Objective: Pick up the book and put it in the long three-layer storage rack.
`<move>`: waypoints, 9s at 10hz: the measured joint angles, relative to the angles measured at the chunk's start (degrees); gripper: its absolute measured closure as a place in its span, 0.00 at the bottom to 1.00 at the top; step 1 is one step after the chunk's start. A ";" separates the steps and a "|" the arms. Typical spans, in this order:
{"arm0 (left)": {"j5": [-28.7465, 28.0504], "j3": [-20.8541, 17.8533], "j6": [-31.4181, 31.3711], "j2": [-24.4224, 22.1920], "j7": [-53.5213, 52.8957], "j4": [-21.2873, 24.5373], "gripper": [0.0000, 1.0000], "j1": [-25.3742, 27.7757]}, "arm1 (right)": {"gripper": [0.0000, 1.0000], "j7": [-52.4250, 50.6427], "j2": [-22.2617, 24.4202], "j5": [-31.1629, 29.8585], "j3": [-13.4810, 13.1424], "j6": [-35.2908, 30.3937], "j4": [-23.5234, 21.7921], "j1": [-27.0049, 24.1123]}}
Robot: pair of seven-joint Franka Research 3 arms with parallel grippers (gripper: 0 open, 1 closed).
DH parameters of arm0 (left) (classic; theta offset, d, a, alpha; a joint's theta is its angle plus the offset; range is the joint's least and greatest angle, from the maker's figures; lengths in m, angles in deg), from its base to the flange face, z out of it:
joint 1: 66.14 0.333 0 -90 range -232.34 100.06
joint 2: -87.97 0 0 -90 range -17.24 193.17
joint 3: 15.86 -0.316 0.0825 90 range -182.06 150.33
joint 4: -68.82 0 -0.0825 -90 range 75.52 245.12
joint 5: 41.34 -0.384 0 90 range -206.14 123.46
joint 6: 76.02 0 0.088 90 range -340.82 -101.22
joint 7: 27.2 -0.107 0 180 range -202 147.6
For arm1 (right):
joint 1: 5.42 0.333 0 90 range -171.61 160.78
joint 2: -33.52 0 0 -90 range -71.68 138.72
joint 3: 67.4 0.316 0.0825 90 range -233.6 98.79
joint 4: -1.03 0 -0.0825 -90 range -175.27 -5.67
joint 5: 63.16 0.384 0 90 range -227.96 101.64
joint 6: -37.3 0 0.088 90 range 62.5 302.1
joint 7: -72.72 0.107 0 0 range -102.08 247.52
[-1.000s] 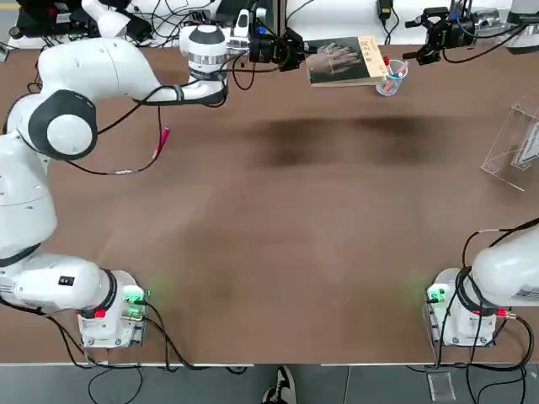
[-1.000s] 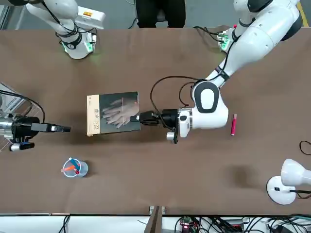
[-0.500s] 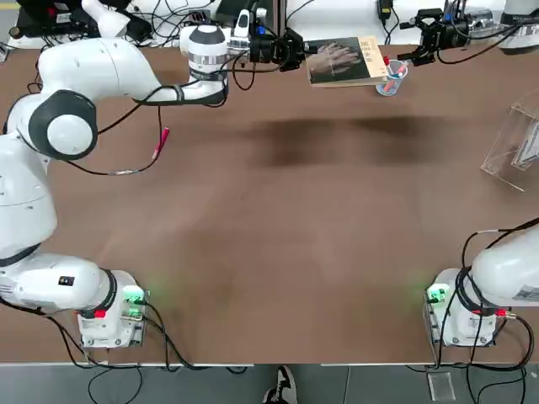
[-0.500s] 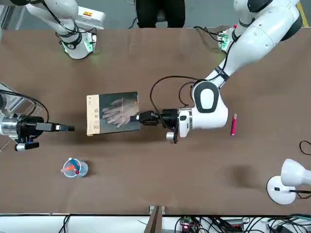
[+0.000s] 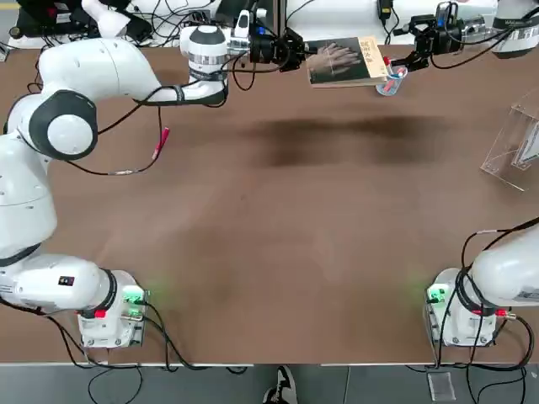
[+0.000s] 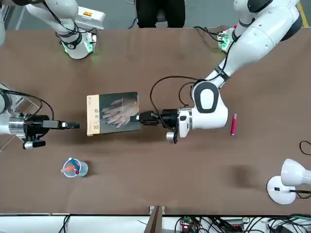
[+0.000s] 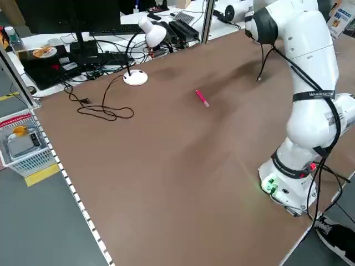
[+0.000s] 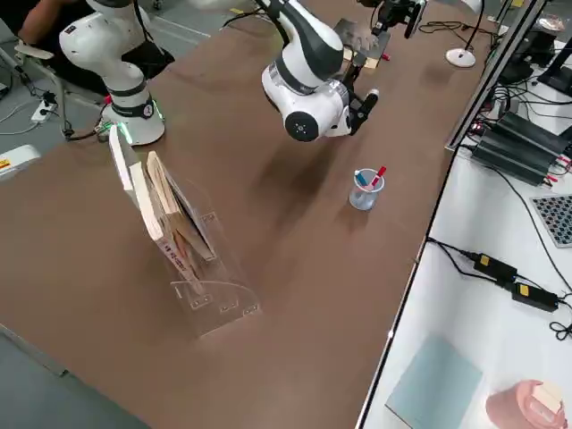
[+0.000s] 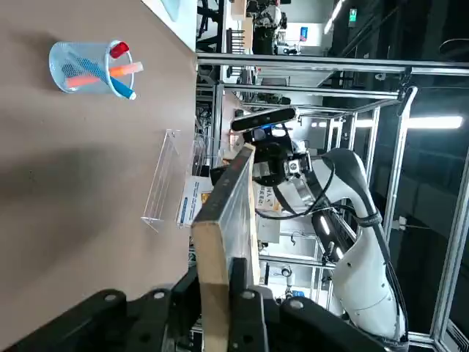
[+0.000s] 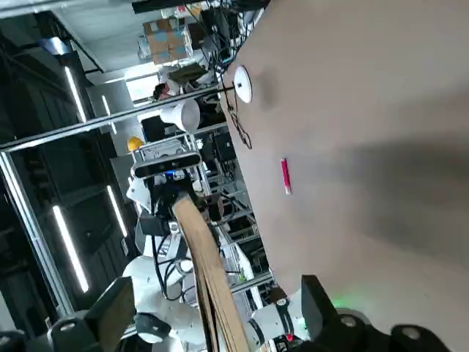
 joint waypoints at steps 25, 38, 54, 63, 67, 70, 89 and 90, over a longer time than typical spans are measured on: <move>0.00 -0.15 0.00 0.05 -0.61 -0.02 0.96 0.00 | 0.05 -2.73 3.19 4.39 0.43 -5.14 -7.26 4.57; 0.38 -0.16 -0.24 0.22 -0.66 -0.70 0.93 -0.61 | 0.85 -9.46 3.42 4.78 0.02 -5.69 -7.32 3.61; -13.43 -2.12 -2.86 -3.90 2.54 0.72 0.30 1.75 | 0.85 -6.48 4.38 -5.25 -1.84 -2.00 -3.46 -8.27; -49.51 -2.30 6.72 -12.54 26.18 1.63 0.31 7.97 | 0.85 19.30 10.89 -35.35 -4.69 3.73 0.68 -9.39; -66.21 -2.34 17.46 -15.11 26.54 -0.67 0.31 13.20 | 0.85 25.73 11.35 -44.23 -5.78 0.40 4.52 -11.73; -78.59 -2.22 21.58 -17.97 28.89 -1.25 0.30 13.01 | 0.85 27.87 11.34 -50.05 -7.10 -1.00 5.78 -13.67; -95.43 -2.72 29.09 -20.98 28.05 -2.52 0.00 19.07 | 0.85 29.03 3.58 -66.52 -7.36 -1.72 14.08 -19.86; -95.43 -2.72 29.11 -20.98 28.13 -2.52 0.00 19.03 | 0.85 29.03 3.37 -66.52 -7.31 -1.80 14.08 -19.86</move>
